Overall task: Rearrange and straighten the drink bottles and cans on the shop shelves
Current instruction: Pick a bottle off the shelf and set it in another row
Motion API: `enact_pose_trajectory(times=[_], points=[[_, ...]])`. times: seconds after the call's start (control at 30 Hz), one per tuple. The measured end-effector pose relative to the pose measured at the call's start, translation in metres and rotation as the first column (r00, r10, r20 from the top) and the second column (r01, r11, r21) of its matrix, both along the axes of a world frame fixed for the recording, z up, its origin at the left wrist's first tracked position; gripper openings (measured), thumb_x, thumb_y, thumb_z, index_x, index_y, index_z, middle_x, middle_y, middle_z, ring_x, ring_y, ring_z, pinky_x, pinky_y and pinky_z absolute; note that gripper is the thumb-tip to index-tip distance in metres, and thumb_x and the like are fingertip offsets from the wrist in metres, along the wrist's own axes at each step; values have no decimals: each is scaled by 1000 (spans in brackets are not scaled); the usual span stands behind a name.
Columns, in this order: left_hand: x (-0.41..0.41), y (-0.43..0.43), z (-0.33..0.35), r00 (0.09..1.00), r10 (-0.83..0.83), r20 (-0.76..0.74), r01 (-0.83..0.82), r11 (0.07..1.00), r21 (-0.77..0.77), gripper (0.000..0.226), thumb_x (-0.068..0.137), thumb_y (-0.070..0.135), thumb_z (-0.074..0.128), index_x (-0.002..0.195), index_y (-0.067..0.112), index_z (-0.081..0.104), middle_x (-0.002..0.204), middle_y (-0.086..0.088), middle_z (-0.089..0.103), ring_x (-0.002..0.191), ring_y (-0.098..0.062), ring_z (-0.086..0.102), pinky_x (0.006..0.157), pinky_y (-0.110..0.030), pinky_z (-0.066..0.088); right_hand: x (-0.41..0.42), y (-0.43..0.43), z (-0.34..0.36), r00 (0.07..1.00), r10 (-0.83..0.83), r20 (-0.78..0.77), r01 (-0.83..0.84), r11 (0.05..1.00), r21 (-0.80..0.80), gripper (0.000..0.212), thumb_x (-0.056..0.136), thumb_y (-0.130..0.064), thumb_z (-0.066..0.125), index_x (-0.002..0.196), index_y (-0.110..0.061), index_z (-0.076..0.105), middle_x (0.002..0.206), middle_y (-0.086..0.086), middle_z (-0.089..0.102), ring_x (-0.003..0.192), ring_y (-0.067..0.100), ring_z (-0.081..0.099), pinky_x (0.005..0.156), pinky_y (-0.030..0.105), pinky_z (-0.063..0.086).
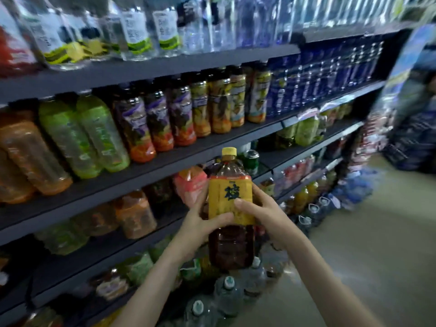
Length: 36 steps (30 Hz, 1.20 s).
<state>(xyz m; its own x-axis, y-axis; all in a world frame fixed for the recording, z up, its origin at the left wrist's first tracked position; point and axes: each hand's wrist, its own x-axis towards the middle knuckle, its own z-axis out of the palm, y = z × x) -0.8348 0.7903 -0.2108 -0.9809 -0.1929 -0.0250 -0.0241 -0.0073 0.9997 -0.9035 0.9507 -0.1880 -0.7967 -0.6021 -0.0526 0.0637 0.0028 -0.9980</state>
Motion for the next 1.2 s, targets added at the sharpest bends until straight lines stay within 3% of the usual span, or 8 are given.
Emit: enact_pose_trajectory(times=[0.13, 0.23, 0.4, 0.6, 0.8, 0.93, 1.03, 1.2], points=[[-55, 69, -9, 997, 72, -12, -71, 996, 60, 99, 64, 23, 85, 146, 36, 31, 118, 10, 65, 101, -8, 66, 75, -21, 54, -51, 64, -6, 995, -94, -44, 98, 990, 102, 52, 82, -44, 71, 130, -37, 54, 112, -12, 70, 104, 7, 66, 91, 31, 53], [-90, 110, -15, 992, 128, -14, -127, 989, 76, 96, 69, 18, 81, 145, 42, 29, 117, 10, 64, 101, -9, 66, 83, -29, 56, -84, 98, -13, 964, -208, -163, 240, 948, 209, 43, 80, -49, 70, 120, -39, 59, 106, -15, 69, 99, 6, 65, 81, 26, 53], [-153, 149, -29, 992, 120, 38, -115, 987, -110, 97, 51, 47, 88, 121, 75, 27, 108, 24, 64, 106, -8, 63, 94, -43, 52, -131, 130, -21, 919, -292, -265, 375, 854, 361, 53, 75, -51, 74, 117, -26, 53, 104, -12, 63, 96, 7, 61, 83, 27, 52], [-246, 197, -37, 994, 64, 88, -4, 831, -556, 106, 69, 50, 78, 140, 62, 0, 114, 19, 58, 110, -12, 59, 69, -4, 42, -223, 156, -37, 899, -408, -159, 435, 789, 434, 83, 62, -59, 81, 116, -16, 34, 104, -5, 55, 96, 15, 57, 77, 29, 51], [-360, 230, -52, 998, -27, 54, 55, 784, -619, 112, 66, 57, 74, 123, 73, -20, 130, 7, 59, 116, -18, 57, 92, -41, 50, -335, 191, -47, 834, -538, -118, 537, 747, 392, 82, 69, -41, 84, 125, -10, 34, 92, -10, 54, 78, -2, 53, 64, 21, 51], [-426, 253, -53, 987, -132, 94, 161, 822, -546, 108, 74, 51, 73, 133, 65, -17, 141, 10, 48, 127, -13, 47, 104, -34, 39, -402, 219, -56, 794, -589, -151, 596, 702, 390, 66, 70, -38, 83, 114, -13, 41, 91, -9, 55, 78, -2, 53, 57, 16, 50], [-467, 264, -63, 962, -227, 150, 271, 845, -460, 103, 77, 50, 72, 140, 61, -10, 148, 14, 36, 129, -2, 37, 103, -26, 34, -446, 239, -68, 773, -614, -160, 621, 680, 389, 69, 66, -41, 84, 114, -13, 43, 96, -5, 58, 85, 8, 59, 74, 35, 58], [-534, 280, -91, 979, -45, 197, 122, 908, -400, 65, 80, 68, 53, 136, 64, 19, 129, 4, 61, 118, -14, 57, 99, -37, 47, -522, 269, -86, 792, -578, -196, 602, 686, 410, 71, 64, -43, 85, 113, -13, 43, 101, 0, 61, 91, 16, 61, 76, 38, 57]])
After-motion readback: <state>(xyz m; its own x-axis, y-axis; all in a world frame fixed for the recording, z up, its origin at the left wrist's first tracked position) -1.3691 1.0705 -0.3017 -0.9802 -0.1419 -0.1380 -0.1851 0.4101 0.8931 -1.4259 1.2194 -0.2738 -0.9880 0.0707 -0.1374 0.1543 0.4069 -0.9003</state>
